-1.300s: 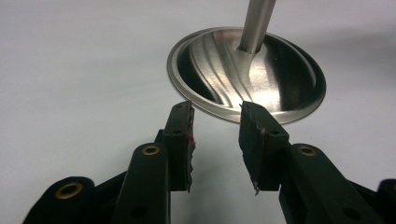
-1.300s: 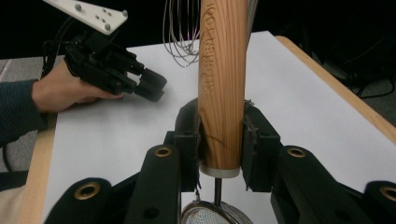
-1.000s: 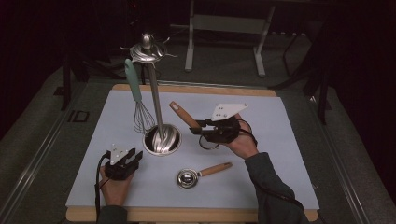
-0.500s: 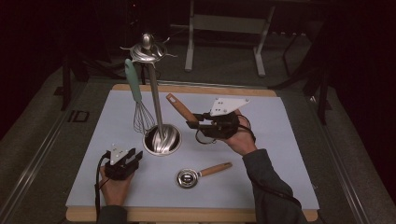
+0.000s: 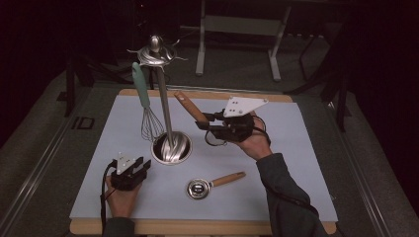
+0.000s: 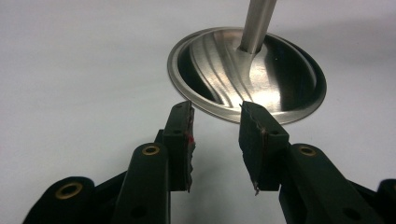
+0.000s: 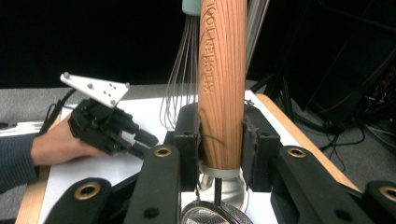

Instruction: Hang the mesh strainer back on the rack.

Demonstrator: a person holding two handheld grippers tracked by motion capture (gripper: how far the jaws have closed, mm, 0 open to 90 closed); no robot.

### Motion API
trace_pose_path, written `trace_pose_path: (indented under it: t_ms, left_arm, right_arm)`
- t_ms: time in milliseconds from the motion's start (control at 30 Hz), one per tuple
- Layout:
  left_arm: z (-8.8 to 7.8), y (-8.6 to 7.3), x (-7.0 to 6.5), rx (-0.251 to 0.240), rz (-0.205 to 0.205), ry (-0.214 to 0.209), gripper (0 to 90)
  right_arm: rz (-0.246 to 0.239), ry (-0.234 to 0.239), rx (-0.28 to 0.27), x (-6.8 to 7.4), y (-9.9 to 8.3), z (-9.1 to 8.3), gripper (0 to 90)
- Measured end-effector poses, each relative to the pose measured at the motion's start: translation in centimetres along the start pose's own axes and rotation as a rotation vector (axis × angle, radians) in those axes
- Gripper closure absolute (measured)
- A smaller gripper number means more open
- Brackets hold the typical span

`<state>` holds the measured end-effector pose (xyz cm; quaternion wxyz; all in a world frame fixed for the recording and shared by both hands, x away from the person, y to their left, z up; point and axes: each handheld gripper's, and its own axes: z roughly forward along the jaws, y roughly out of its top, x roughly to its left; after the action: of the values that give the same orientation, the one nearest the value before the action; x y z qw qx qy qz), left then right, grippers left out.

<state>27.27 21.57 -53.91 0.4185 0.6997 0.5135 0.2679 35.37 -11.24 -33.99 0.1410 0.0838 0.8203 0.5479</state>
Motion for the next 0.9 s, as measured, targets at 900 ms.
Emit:
trace_pose_path:
  t_ms: [900]
  left_arm:
    - [0.0, 0.0, 0.0, 0.002, 0.000, -0.001, 65.0]
  right_arm:
    - [-0.038, -0.007, -0.098, 0.0, 5.1, 0.4, 70.6]
